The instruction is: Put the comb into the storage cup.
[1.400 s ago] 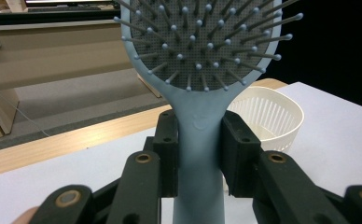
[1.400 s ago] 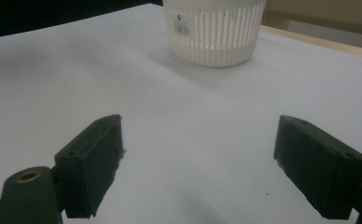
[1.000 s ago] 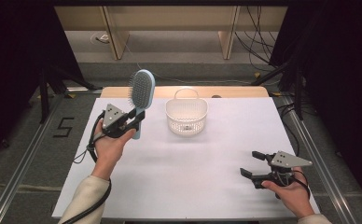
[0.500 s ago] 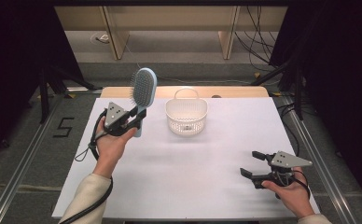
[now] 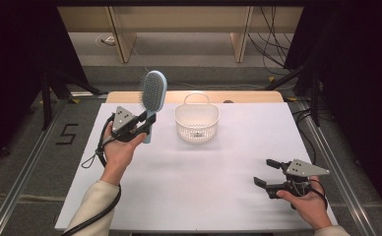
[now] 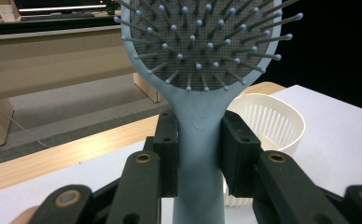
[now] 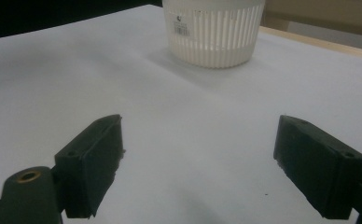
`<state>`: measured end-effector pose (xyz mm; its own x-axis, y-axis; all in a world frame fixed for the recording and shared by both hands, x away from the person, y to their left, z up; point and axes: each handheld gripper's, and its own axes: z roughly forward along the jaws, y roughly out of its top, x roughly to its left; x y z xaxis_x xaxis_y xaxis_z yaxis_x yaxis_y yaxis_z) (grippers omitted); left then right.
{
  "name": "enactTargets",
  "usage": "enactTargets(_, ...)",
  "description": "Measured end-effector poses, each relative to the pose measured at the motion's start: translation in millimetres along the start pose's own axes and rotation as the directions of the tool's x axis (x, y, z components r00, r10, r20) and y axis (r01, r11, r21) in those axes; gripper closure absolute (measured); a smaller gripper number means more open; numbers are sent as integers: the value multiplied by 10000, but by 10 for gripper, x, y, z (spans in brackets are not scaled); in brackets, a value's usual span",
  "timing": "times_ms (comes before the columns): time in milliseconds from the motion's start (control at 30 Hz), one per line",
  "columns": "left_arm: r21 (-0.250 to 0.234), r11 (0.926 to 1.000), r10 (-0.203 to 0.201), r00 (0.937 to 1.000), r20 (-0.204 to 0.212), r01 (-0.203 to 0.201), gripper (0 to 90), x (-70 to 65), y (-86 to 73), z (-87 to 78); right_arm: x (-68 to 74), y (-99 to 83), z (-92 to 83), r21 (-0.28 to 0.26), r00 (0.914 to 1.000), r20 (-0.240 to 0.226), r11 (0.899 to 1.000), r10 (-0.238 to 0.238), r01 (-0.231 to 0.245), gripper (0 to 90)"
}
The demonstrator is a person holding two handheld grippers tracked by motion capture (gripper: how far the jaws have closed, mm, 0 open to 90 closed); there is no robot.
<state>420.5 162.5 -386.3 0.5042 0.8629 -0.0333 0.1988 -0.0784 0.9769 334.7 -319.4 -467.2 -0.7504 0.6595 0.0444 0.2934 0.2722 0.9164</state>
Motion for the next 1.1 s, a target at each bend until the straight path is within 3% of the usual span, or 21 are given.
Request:
enactTargets(767,-174,9998,40,9997,222,-36,698,-21,77,113,-2,0,0,-2,10000,-6,10000,15,-15,166)
enactTargets(1100,-331,9991,266,9992,298,-256,698,-48,112,173,-2,1,-1,-41,10000,-5,10000,56,-56,165)
